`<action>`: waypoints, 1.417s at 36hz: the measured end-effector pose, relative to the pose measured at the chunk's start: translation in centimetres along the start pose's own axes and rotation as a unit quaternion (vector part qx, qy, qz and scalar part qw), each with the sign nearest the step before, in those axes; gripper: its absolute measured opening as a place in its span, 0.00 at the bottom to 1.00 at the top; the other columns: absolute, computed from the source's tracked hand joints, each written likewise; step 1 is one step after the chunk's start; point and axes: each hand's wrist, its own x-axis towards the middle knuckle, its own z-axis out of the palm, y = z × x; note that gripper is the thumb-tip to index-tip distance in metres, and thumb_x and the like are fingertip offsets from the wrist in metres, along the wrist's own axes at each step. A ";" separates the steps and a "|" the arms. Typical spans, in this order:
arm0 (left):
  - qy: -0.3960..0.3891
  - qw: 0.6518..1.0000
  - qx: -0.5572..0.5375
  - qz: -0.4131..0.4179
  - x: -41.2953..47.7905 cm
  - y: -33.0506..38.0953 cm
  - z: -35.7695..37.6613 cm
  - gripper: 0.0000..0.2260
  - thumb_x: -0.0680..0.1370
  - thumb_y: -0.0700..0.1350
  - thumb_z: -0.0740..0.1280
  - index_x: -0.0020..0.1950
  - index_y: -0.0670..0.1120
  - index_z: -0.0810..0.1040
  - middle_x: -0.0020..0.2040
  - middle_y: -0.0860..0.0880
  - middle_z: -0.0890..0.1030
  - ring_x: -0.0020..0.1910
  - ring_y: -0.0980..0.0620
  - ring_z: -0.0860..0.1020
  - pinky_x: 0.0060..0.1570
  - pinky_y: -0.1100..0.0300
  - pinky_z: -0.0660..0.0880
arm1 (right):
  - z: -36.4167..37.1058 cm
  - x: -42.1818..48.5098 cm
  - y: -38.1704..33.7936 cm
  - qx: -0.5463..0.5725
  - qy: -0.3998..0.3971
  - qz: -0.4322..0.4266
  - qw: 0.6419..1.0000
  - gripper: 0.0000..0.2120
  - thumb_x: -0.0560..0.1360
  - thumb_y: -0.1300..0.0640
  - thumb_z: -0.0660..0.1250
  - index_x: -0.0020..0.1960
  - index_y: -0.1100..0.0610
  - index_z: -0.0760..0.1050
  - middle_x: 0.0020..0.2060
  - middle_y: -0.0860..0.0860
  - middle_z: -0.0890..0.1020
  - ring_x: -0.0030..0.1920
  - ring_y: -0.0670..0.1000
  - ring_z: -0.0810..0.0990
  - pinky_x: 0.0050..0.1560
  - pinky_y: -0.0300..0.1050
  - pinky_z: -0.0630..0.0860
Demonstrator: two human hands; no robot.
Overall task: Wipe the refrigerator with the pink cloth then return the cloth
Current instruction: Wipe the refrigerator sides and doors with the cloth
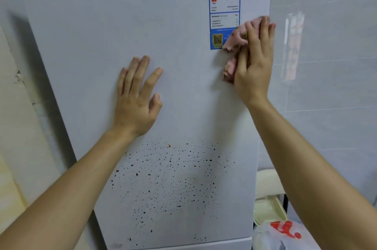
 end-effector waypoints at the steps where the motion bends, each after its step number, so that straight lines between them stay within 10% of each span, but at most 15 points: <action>1: -0.001 1.000 0.001 0.001 0.0 0.0 0.0 0.26 0.81 0.43 0.61 0.81 0.46 0.66 0.84 0.41 0.59 0.84 0.41 0.54 0.83 0.43 0.47 | 0.1 -0.3 -0.1 -0.018 0.008 -0.007 1.000 0.24 0.84 0.62 0.57 0.79 0.59 0.69 0.82 0.64 0.60 0.83 0.66 0.54 0.83 0.61 0.53; 18: 0.004 1.000 0.022 -0.009 -0.1 0.0 0.4 0.27 0.80 0.42 0.60 0.81 0.45 0.67 0.84 0.42 0.60 0.84 0.42 0.54 0.83 0.44 0.46 | -2.9 -8.5 2.9 -0.132 -0.167 -0.216 0.953 0.24 0.86 0.59 0.56 0.81 0.56 0.65 0.82 0.60 0.61 0.83 0.61 0.57 0.83 0.60 0.55; 20: -0.006 1.000 0.005 -0.011 -0.1 -0.1 0.0 0.26 0.81 0.43 0.60 0.81 0.46 0.67 0.84 0.43 0.59 0.85 0.43 0.53 0.83 0.45 0.46 | -2.1 -5.3 0.4 -0.053 -0.141 -0.138 0.979 0.18 0.88 0.58 0.54 0.76 0.59 0.70 0.74 0.64 0.74 0.68 0.71 0.76 0.66 0.71 0.73; 22: -0.025 0.999 -0.018 -0.012 -0.1 -0.4 -0.5 0.26 0.81 0.43 0.59 0.81 0.46 0.67 0.85 0.44 0.58 0.85 0.45 0.52 0.83 0.46 0.44 | -0.6 -2.4 -1.9 -0.022 -0.061 -0.062 0.996 0.13 0.87 0.63 0.53 0.71 0.63 0.65 0.59 0.61 0.81 0.42 0.67 0.82 0.38 0.62 0.79; 24: -0.037 0.999 -0.028 -0.009 -0.1 -0.9 -1.2 0.26 0.83 0.44 0.57 0.82 0.46 0.65 0.85 0.45 0.57 0.85 0.46 0.51 0.83 0.47 0.44 | 1.3 -1.5 -3.7 0.023 -0.009 0.038 0.999 0.20 0.84 0.65 0.54 0.76 0.67 0.61 0.77 0.56 0.71 0.69 0.61 0.78 0.63 0.65 0.77; 26: -0.030 0.999 -0.024 -0.019 -0.4 -1.8 -2.0 0.26 0.83 0.45 0.56 0.82 0.45 0.64 0.85 0.45 0.57 0.85 0.46 0.50 0.83 0.46 0.44 | 3.1 -2.2 -3.8 -0.015 0.024 0.044 0.999 0.21 0.83 0.63 0.56 0.75 0.67 0.65 0.84 0.59 0.57 0.84 0.58 0.55 0.83 0.60 0.53; 39: -0.008 0.998 0.024 -0.063 -1.5 -7.6 -3.7 0.27 0.83 0.46 0.56 0.83 0.43 0.61 0.85 0.44 0.56 0.85 0.45 0.52 0.83 0.45 0.47 | 3.0 -11.1 -2.1 -0.122 -0.221 -0.346 0.904 0.22 0.86 0.60 0.62 0.79 0.63 0.68 0.80 0.60 0.65 0.82 0.59 0.61 0.81 0.59 0.63; 51: 0.006 0.997 0.010 -0.073 -3.1 -10.1 -4.4 0.26 0.84 0.46 0.55 0.83 0.42 0.61 0.85 0.42 0.55 0.85 0.42 0.52 0.83 0.43 0.48 | 10.8 -0.4 -10.4 -0.066 0.028 -0.061 0.996 0.23 0.87 0.62 0.58 0.81 0.64 0.64 0.82 0.63 0.61 0.83 0.61 0.56 0.84 0.50 0.47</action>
